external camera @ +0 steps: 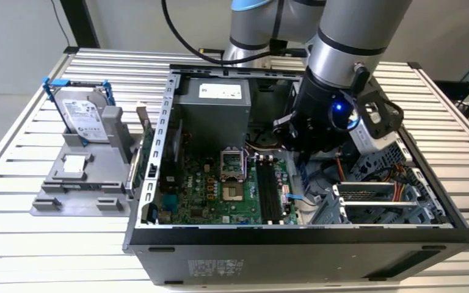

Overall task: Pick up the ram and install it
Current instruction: 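Insert the ram into the slot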

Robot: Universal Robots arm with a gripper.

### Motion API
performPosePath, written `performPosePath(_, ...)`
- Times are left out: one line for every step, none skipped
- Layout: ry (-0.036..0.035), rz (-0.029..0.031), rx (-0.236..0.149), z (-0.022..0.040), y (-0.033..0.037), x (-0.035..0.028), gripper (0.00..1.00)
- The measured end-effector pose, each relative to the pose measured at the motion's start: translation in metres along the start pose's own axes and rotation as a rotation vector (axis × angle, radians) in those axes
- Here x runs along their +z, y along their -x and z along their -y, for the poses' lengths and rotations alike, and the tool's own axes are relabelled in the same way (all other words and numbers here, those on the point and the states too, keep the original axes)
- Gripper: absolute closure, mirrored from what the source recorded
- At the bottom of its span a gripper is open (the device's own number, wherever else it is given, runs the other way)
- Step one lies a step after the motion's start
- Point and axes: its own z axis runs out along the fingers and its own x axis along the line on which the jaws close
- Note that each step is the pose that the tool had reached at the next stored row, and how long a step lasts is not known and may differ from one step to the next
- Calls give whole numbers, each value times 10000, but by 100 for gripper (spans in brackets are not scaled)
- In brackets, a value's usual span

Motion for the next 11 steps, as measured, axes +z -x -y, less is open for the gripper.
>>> performPosePath(0,-1,10,0,-10,17,100)
performPosePath(-1,-1,22,0,-22,34,100)
performPosePath(-1,-1,34,0,-35,50,100)
performPosePath(-2,-1,47,0,-47,67,100)
performPosePath(-1,-1,69,0,-55,85,100)
performPosePath(-2,-2,96,0,-62,102,100)
performPosePath(0,-2,115,0,-71,120,100)
performPosePath(-1,-2,129,0,-78,137,100)
performPosePath(-1,-3,140,0,-82,156,100)
performPosePath(-2,-3,151,0,-84,174,100)
performPosePath(-2,-3,163,0,-87,193,100)
